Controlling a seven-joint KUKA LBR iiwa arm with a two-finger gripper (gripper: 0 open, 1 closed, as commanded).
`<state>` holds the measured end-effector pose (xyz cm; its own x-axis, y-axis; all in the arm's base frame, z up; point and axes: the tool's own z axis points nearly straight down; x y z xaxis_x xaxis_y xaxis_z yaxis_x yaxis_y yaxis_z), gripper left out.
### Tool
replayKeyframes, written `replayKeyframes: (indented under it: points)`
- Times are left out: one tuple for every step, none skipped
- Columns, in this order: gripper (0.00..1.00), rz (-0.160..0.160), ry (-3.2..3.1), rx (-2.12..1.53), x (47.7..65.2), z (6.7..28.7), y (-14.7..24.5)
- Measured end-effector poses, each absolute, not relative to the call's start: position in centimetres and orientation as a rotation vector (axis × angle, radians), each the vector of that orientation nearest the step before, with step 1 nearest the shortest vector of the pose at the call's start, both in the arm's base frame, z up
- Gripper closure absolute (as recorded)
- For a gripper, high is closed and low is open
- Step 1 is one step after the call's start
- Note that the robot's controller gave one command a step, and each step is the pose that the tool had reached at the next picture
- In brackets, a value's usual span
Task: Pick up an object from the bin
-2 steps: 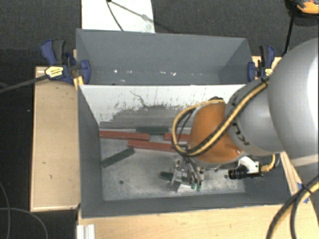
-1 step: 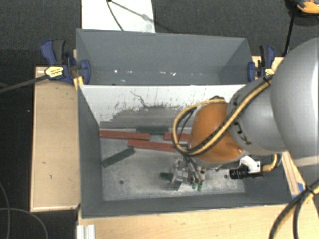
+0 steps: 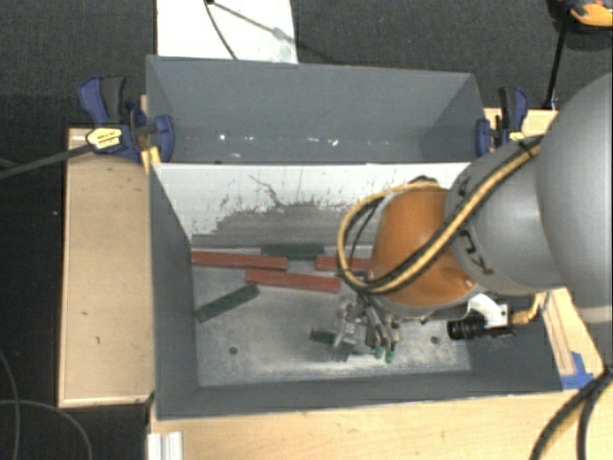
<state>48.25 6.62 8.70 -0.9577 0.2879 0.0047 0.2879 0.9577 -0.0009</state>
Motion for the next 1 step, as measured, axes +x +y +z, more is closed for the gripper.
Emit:
replayKeyframes:
  points:
    - [1.0, -0.003, -3.112, -0.459, 48.49, 10.33, 6.63]
